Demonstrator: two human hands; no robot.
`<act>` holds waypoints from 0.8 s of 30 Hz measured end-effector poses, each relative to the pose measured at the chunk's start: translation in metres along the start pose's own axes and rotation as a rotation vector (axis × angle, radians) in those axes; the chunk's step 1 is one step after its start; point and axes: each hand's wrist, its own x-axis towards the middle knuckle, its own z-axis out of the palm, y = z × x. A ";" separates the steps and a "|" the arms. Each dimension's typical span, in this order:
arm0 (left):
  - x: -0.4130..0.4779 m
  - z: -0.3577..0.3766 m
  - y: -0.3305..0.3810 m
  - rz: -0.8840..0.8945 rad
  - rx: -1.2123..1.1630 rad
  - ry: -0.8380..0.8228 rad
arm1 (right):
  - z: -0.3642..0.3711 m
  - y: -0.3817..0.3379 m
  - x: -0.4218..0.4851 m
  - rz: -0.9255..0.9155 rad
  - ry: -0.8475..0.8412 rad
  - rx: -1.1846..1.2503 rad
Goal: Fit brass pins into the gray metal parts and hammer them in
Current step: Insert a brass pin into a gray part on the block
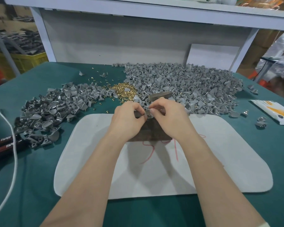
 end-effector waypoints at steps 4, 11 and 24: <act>0.000 0.000 0.000 0.003 0.010 -0.004 | 0.003 0.000 0.000 -0.041 -0.009 -0.080; -0.001 0.001 0.000 -0.035 -0.042 -0.007 | -0.027 0.022 0.004 0.299 0.202 -0.235; -0.001 -0.004 0.001 -0.168 0.079 0.133 | -0.046 0.030 -0.002 0.354 0.044 0.002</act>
